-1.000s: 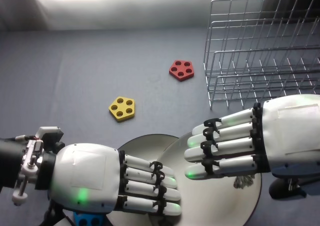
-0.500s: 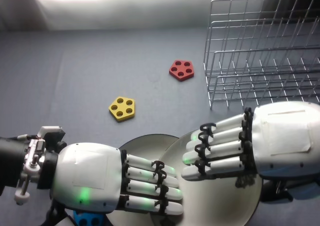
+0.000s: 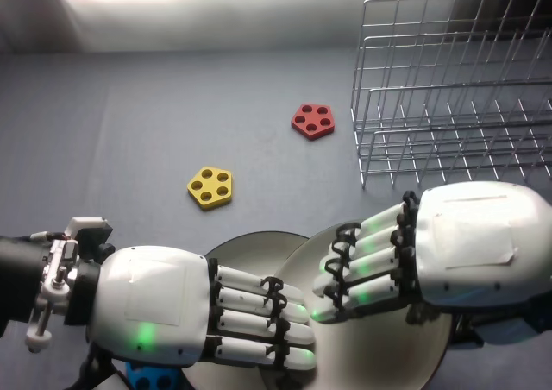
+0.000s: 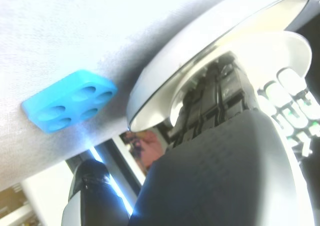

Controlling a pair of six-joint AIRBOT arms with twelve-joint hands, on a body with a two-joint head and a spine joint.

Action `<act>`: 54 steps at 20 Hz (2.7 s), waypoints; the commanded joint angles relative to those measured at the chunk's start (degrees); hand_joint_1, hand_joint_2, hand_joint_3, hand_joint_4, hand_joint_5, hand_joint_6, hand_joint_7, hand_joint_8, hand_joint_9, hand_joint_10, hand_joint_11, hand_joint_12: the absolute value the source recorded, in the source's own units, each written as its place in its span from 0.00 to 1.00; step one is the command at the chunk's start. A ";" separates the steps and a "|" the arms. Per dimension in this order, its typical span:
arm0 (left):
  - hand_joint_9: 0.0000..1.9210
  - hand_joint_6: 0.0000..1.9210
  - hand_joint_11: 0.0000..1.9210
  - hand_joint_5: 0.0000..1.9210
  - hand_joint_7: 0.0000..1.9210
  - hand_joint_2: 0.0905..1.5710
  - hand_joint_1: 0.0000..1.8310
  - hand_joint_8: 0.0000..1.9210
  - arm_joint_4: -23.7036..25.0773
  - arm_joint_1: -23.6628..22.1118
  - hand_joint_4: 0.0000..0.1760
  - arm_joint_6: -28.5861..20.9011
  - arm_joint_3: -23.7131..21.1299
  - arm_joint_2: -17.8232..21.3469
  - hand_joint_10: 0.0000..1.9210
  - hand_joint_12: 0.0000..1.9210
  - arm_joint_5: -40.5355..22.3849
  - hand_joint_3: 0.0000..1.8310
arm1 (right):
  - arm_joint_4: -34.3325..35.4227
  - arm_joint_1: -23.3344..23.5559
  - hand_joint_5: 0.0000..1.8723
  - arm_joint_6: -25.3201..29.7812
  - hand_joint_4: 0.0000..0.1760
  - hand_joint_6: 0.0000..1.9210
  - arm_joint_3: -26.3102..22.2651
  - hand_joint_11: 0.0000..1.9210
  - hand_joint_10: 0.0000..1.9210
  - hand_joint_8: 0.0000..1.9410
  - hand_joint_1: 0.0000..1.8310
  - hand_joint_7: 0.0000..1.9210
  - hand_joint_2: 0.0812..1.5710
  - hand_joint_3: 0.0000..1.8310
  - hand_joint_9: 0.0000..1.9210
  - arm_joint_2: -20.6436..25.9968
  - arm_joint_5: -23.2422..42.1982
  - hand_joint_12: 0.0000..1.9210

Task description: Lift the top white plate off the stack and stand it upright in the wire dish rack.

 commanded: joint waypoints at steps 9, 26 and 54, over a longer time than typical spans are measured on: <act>0.03 0.01 0.03 0.03 0.04 0.54 0.02 0.01 2.89 0.23 0.00 0.00 -0.74 -1.45 0.00 0.00 3.09 0.00 | 2.03 -0.54 0.40 -0.24 0.00 0.00 -0.21 0.44 0.00 0.00 0.74 0.42 0.64 0.00 0.44 -1.27 4.07 0.07; 0.04 0.00 0.06 0.05 0.06 0.54 0.04 0.00 -6.77 -4.55 0.00 -0.72 0.83 2.04 0.00 0.02 -2.28 0.00 | 2.55 -0.12 0.57 -1.31 0.00 0.48 -3.81 0.74 0.37 0.19 0.76 0.66 0.63 0.00 0.62 0.49 4.62 0.07; 0.03 0.00 0.04 0.03 0.04 0.55 0.02 0.00 -9.20 -8.55 0.00 -6.61 22.22 7.67 0.00 0.01 -11.65 0.00 | 19.15 11.52 0.53 -4.21 0.00 0.49 -3.19 0.52 0.37 0.31 0.82 0.56 0.65 0.00 0.57 -3.02 3.22 0.68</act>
